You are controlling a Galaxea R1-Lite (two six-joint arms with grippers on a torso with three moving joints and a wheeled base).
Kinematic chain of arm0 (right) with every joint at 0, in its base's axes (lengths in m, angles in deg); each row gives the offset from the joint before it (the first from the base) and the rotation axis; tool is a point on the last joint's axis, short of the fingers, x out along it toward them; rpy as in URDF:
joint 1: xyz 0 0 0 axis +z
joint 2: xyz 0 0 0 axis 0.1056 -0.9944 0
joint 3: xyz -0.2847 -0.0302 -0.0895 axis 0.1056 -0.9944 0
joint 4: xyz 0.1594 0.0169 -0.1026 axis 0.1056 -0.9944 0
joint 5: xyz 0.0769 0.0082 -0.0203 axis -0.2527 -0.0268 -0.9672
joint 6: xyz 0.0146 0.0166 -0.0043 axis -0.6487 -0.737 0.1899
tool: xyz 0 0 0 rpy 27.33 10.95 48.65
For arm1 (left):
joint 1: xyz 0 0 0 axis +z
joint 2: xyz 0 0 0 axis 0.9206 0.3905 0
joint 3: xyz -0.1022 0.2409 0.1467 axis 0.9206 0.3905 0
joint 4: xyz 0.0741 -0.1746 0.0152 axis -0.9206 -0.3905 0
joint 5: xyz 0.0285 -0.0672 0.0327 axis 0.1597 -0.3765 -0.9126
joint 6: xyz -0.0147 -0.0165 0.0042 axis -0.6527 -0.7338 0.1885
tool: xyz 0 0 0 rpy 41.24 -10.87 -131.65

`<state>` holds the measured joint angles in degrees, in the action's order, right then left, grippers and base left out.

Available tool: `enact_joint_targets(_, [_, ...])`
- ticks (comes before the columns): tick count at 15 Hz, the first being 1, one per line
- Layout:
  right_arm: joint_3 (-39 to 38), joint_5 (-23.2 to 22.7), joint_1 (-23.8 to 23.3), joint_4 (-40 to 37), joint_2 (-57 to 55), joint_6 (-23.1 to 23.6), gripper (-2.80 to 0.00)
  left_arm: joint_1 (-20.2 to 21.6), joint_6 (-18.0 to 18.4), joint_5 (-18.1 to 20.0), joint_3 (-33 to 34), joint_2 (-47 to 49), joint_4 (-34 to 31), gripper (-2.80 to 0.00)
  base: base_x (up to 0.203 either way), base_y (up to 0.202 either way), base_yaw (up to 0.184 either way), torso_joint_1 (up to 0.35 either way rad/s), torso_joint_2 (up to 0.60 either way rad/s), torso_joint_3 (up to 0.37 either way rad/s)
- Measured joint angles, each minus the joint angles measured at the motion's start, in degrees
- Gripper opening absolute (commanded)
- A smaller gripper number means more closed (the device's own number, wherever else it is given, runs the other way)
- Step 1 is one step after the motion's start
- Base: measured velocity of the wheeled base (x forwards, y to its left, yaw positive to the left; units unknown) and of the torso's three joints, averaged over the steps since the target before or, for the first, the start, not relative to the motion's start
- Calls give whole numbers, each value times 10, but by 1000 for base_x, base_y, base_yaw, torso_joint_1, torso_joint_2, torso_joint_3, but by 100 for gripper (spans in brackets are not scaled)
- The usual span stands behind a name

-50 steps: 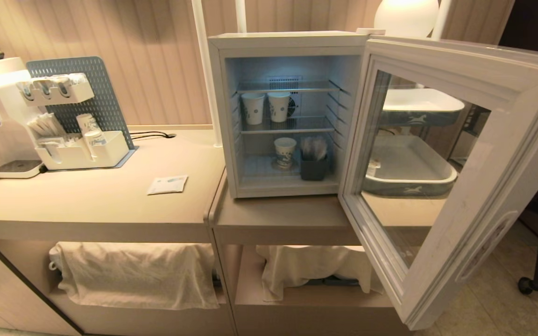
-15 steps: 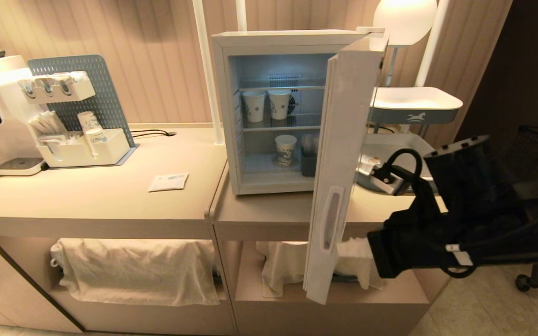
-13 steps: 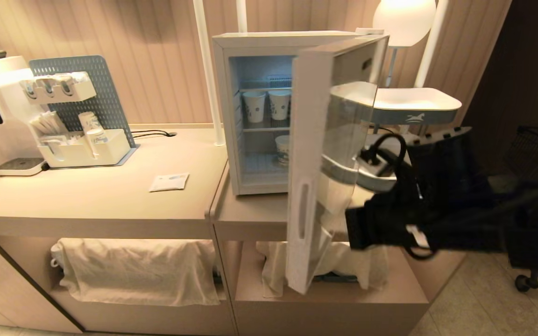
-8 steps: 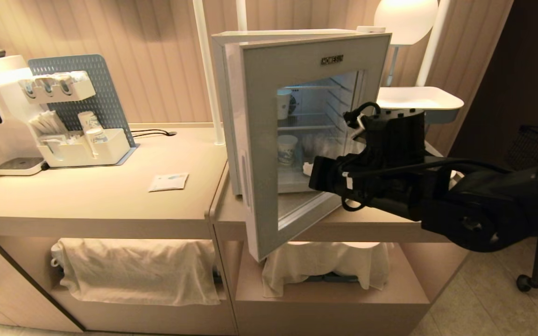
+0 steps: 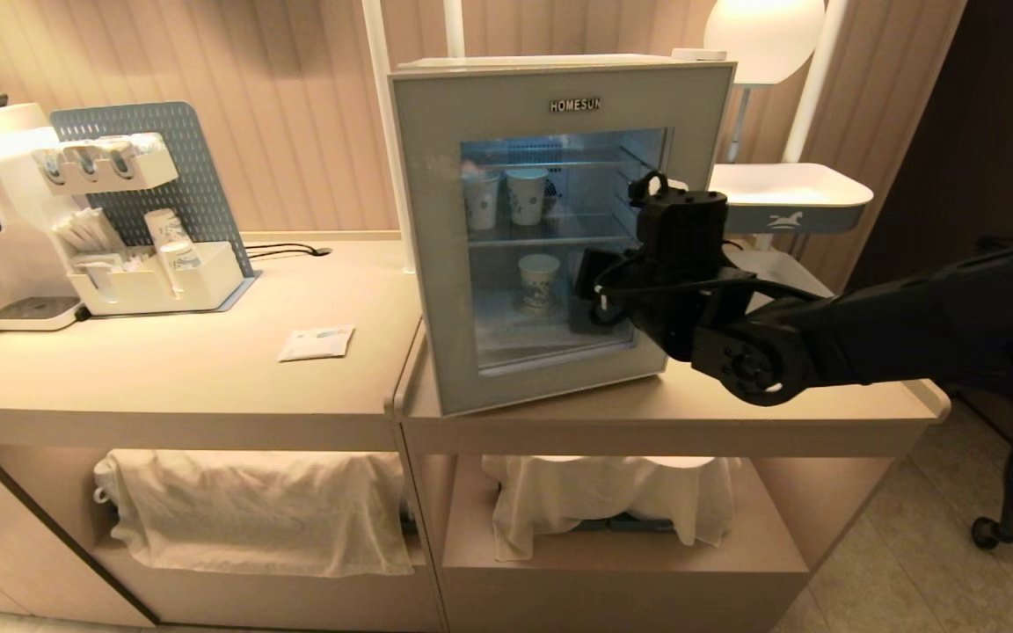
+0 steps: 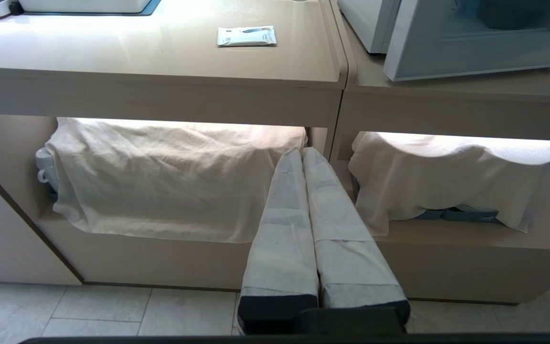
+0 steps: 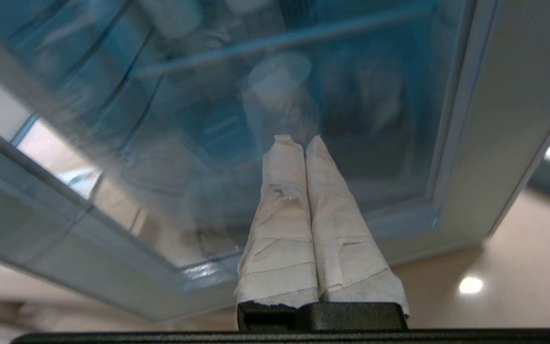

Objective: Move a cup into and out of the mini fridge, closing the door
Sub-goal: Close the freezer door

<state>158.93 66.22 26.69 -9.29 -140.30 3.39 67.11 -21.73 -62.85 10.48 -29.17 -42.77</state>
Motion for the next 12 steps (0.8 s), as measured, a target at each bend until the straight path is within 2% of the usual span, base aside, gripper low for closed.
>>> enact_joint_targets(2, [38, 11, -9, 33, -37, 59, -280, 1, 0, 0, 0, 0, 0, -280, 0, 0, 0, 0, 0, 0])
enact_joint_targets(6, [109, 12, -19, 68, -100, 131, -280, 1, 0, 0, 0, 0, 0, -280, 0, 0, 0, 0, 0, 0])
enact_joint_targets(12, [200, 12, -21, 49, -166, 169, -280, 1, 0, 0, 0, 0, 0, -280, 0, 0, 0, 0, 0, 0])
